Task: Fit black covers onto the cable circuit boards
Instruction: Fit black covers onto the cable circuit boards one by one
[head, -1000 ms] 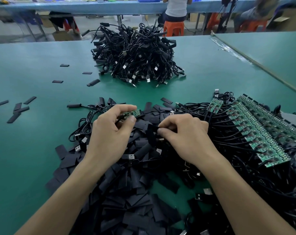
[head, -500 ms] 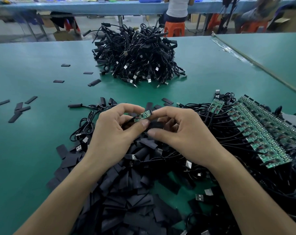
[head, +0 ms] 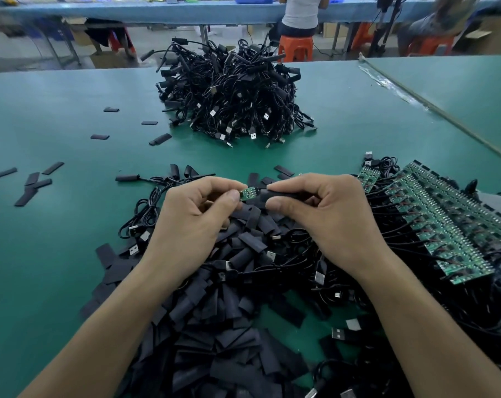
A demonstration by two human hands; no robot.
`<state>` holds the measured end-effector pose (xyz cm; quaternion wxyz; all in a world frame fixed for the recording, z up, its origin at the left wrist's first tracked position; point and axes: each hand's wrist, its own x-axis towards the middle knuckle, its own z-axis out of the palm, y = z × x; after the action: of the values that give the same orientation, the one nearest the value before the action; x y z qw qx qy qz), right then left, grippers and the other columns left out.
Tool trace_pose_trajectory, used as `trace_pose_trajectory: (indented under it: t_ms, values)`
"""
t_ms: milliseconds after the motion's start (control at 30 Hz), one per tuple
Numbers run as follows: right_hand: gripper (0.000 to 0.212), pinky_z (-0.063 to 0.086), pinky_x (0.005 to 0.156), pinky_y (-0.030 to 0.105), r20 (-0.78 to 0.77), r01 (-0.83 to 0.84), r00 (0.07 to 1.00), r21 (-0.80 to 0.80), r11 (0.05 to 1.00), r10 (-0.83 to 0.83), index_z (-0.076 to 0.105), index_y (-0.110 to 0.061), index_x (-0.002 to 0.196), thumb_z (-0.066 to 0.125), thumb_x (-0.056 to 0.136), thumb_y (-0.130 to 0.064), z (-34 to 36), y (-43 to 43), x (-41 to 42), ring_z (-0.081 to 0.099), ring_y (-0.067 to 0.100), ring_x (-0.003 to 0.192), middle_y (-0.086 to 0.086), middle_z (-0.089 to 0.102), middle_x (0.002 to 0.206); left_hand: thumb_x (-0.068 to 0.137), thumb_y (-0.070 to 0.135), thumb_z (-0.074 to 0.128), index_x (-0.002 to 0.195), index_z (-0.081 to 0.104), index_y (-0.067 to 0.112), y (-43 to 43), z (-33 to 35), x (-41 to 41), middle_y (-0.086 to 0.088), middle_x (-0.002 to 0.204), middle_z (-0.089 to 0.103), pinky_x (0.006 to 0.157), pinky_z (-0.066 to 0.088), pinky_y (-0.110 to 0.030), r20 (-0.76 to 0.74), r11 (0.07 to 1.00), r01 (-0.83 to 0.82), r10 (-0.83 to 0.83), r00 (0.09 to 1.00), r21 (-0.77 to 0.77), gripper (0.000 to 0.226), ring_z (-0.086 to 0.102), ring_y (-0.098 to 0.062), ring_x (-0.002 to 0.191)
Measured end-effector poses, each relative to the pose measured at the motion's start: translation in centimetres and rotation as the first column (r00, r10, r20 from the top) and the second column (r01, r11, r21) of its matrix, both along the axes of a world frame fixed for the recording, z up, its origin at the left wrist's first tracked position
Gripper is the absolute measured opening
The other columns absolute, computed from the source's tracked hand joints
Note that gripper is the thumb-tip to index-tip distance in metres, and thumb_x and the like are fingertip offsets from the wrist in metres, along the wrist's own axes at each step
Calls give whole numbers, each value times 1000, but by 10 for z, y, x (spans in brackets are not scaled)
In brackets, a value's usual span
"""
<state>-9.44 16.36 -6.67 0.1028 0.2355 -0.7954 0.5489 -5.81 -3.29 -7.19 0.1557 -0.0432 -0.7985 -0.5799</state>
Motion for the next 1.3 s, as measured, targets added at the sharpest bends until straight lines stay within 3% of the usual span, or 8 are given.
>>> trace_pose_trajectory:
  t_ms: [233, 433, 733, 967, 1100, 1300]
  values:
    - [18, 56, 75, 23, -8, -17, 1000, -13, 1000, 17, 79, -29, 94, 82, 77, -25, 0, 1, -1, 71, 6, 81, -13, 76, 85, 96, 12, 63, 86, 76, 35, 1, 3, 3, 8, 72, 73, 50, 44, -17, 10, 999, 39, -39, 999, 16, 28, 51, -6, 56]
    - [21, 56, 76, 21, -6, -50, 999, -2, 999, 50, 78, -31, 93, 80, 72, -33, 3, 3, -1, 71, 3, 82, -14, 76, 85, 95, 13, 64, 86, 76, 36, 0, 5, 3, 7, 70, 72, 51, 43, -19, 29, 998, 67, -68, 997, 6, 27, 51, -9, 54]
    - [25, 49, 72, 9, 49, -139, 989, 28, 990, 137, 77, -30, 94, 84, 72, -23, 4, 5, 1, 70, -3, 80, -19, 74, 88, 96, 13, 62, 89, 77, 34, -2, 5, 3, 9, 67, 70, 53, 43, -12, 86, 995, 96, -96, 992, 8, 27, 54, 0, 54]
    - [23, 52, 71, 11, 59, -129, 990, -1, 992, 129, 77, -29, 94, 82, 72, -26, 4, 6, 0, 70, -2, 79, -18, 75, 86, 96, 14, 63, 90, 78, 36, -4, 7, 3, 6, 70, 73, 53, 43, -12, 105, 991, 133, -136, 985, 32, 27, 54, -2, 55]
    - [24, 49, 71, 9, 63, -153, 987, 60, 986, 149, 78, -31, 95, 84, 74, -22, 2, 6, -1, 70, -2, 80, -18, 75, 86, 95, 15, 66, 93, 78, 33, -6, 6, 4, 4, 71, 73, 54, 43, -14, 123, 985, 175, -173, 977, -2, 22, 56, -6, 59]
    - [24, 47, 71, 6, 46, -153, 988, 92, 984, 149, 79, -24, 99, 83, 76, -22, 1, 6, -1, 69, -4, 80, -19, 74, 87, 79, 24, 74, 86, 70, 23, -2, 8, 4, 0, 71, 75, 59, 49, -13, 121, 979, 144, -161, 980, 142, 9, 68, -7, 66]
